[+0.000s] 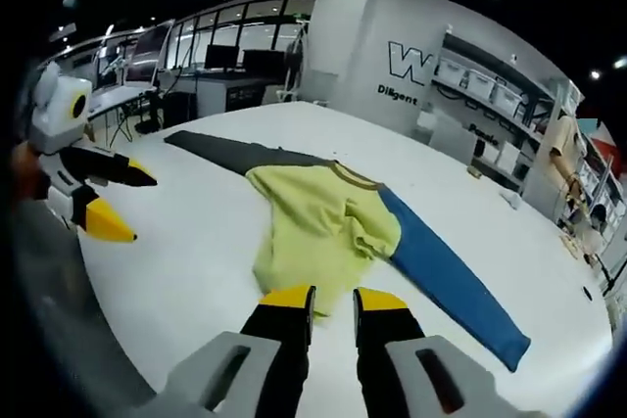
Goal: Fold the garment on the visible template until the final outline fits inside the template.
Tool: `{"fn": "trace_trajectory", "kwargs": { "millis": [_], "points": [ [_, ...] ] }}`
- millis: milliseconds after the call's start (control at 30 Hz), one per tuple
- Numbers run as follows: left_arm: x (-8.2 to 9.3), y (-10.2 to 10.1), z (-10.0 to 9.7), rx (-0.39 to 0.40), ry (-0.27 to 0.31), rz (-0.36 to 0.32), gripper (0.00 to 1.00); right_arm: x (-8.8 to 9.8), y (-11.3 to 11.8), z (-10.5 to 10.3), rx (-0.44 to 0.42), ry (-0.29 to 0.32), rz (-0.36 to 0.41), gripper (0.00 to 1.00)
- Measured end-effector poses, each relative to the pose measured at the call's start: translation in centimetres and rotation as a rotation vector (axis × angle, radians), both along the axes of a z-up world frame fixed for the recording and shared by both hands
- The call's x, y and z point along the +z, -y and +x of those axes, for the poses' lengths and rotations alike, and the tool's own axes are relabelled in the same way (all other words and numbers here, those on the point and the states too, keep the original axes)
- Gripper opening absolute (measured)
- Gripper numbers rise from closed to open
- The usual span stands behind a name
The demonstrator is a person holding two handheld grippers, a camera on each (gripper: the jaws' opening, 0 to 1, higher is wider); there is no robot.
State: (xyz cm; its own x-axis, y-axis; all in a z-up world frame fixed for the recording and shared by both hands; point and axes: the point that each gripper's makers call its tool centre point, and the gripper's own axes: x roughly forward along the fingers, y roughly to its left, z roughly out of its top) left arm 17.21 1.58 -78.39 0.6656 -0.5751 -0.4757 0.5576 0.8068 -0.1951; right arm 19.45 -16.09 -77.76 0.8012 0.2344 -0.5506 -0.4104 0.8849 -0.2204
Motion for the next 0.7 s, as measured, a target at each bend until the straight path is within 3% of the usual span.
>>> {"fn": "trace_trajectory", "kwargs": {
  "millis": [300, 700],
  "points": [
    [0.0, 2.0, 2.0, -0.046, -0.01, 0.009, 0.59, -0.5, -0.1, -0.3, 0.01, -0.016, 0.005, 0.13],
    [-2.7, 4.7, 6.8, -0.102, -0.089, 0.015, 0.52, -0.8, 0.2, -0.3, 0.008, -0.025, 0.01, 0.11]
  ]
}}
